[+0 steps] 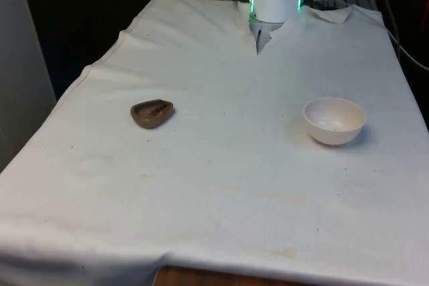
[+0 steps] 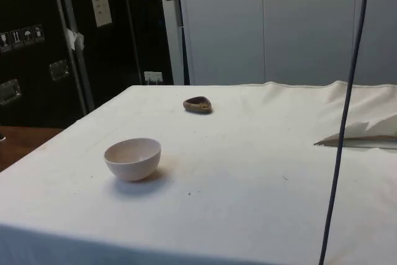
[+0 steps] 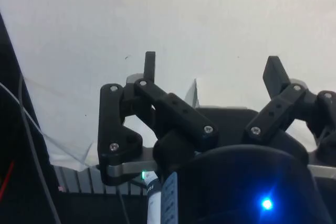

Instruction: Pour the coffee beans from the cup into the bowl.

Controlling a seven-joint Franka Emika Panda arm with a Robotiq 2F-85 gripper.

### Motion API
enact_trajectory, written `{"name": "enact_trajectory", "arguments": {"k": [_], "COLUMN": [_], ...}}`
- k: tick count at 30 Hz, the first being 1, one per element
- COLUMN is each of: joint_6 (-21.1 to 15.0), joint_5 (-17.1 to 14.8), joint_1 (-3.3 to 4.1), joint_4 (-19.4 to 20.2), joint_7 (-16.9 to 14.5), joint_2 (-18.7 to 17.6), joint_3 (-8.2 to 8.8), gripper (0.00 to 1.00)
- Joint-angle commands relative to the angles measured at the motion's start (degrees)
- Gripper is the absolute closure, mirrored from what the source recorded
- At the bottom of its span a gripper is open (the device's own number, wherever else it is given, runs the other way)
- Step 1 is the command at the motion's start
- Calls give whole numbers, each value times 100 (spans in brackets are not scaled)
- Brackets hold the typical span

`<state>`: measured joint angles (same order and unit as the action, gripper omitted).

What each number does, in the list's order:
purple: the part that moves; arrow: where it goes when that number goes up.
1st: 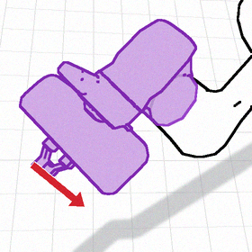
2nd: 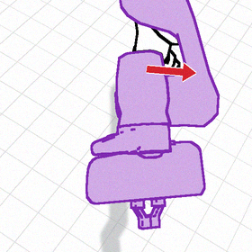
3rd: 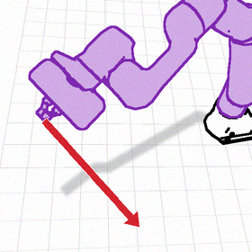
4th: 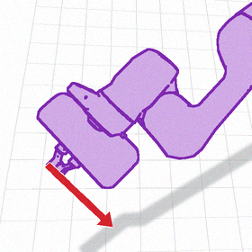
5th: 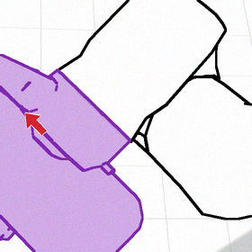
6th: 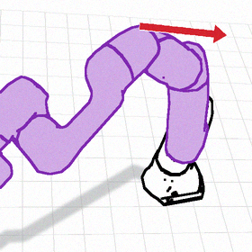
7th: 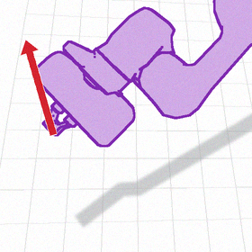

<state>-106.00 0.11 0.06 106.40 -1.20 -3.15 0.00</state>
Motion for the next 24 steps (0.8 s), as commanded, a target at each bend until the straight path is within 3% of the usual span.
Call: {"name": "enact_trajectory", "arguments": {"k": [1, 10, 24], "joint_6": [-11, -46, -178], "joint_5": [0, 6, 11], "joint_1": [0, -6, -29], "joint_4": [-17, -143, 143], "joint_7": [-6, -275, -1043], "joint_2": [-29, -235, -63], "joint_3": [6, 166, 539], "gripper": [0, 0, 0]}}
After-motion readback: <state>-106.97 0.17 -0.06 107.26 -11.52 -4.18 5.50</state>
